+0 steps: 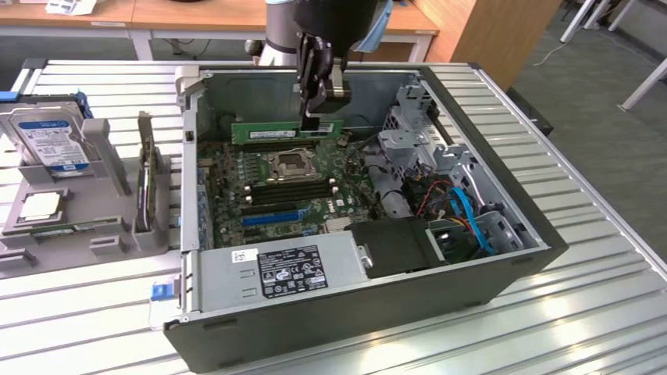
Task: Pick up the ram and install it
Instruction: 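Pick up the ram and move it above insertion slot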
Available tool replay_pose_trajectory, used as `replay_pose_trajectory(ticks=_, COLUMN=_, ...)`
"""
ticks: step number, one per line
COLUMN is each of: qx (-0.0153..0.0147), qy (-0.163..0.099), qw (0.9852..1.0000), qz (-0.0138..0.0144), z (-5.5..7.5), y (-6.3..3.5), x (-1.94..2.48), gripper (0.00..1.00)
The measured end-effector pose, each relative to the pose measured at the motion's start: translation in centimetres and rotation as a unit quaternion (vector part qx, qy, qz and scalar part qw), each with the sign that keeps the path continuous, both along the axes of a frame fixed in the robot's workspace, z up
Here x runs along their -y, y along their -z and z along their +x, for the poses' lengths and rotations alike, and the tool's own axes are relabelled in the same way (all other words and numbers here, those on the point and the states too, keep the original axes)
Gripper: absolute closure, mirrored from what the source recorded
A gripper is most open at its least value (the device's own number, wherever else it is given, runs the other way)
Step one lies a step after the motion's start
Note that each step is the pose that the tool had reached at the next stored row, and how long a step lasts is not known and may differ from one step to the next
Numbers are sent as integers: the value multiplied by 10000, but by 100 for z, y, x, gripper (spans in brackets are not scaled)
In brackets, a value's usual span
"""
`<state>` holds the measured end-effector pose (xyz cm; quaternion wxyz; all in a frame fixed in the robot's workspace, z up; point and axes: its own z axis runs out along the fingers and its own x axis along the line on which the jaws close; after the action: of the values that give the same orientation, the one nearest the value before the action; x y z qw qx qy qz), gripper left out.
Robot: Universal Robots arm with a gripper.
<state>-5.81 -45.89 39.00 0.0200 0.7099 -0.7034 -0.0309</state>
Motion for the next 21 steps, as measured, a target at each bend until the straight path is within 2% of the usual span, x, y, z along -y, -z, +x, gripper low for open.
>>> replay_pose_trajectory(ticks=2, qx=28, qy=0, qw=10000, qz=-1, z=0, y=-1, x=0, gripper=88)
replay_pose_trajectory(ticks=5, qx=96, qy=-2, qw=10000, qz=0, z=0, y=0, x=0, gripper=88)
replay_pose_trajectory(ticks=13, qx=99, qy=-1, qw=10000, qz=-1, z=0, y=-1, x=-9, gripper=88)
replay_pose_trajectory(ticks=21, qx=99, qy=-2, qw=10000, qz=4, z=0, y=6, x=-78, gripper=88)
